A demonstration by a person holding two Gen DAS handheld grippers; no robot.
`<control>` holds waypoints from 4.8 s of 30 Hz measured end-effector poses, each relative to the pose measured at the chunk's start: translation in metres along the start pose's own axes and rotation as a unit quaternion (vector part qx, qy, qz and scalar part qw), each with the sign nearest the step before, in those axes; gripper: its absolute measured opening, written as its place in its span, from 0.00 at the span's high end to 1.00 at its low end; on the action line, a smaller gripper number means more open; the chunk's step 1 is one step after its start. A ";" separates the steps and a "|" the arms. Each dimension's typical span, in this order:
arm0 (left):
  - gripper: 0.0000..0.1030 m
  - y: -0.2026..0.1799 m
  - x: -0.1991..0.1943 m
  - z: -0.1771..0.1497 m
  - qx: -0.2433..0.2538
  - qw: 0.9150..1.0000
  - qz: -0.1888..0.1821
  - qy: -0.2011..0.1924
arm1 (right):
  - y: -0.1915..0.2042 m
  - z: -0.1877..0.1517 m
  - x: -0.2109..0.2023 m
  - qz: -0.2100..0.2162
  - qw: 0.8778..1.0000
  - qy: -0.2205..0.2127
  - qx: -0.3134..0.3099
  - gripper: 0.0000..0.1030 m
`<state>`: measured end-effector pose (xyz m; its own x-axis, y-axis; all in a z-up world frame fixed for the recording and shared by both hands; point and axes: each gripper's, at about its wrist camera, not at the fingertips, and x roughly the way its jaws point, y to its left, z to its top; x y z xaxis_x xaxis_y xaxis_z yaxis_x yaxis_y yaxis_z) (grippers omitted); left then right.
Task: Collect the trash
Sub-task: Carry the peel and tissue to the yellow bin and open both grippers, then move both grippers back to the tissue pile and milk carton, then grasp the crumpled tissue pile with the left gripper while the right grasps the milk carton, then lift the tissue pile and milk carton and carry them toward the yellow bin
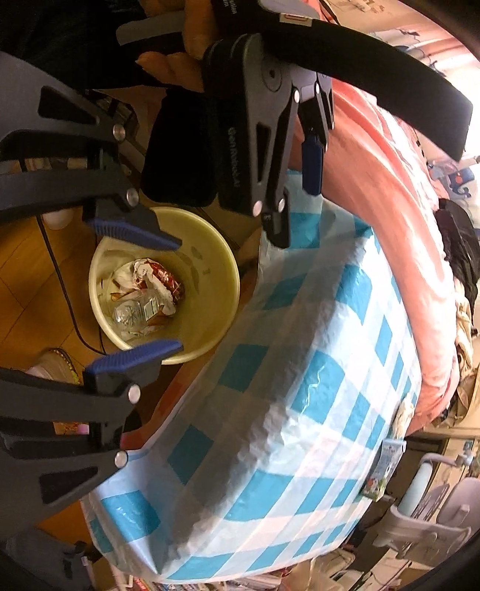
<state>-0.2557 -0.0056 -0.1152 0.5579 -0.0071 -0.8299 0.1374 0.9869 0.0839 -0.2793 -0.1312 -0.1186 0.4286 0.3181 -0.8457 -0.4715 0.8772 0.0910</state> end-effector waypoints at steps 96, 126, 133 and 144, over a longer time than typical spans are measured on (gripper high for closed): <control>0.36 -0.045 0.262 0.397 -0.015 0.998 -0.047 -0.027 | -0.249 0.306 0.146 -0.076 0.947 0.010 -0.313 0.25; 0.74 -0.006 0.123 0.218 0.029 0.992 -0.114 0.048 | -0.160 0.155 0.037 -0.066 0.997 0.007 -0.031 0.30; 0.35 -0.018 0.116 0.214 0.093 0.991 -0.085 0.036 | -0.161 0.144 0.033 -0.075 0.996 0.010 -0.052 0.24; 0.74 -0.032 0.136 0.217 0.105 0.987 -0.104 0.068 | -0.173 0.148 0.034 -0.056 0.998 0.001 -0.022 0.52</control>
<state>-0.0065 -0.0727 -0.1107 0.3877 -0.1697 -0.9060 0.4114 0.9114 0.0053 -0.0689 -0.2185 -0.0855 0.4795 0.2186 -0.8499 -0.4537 0.8907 -0.0269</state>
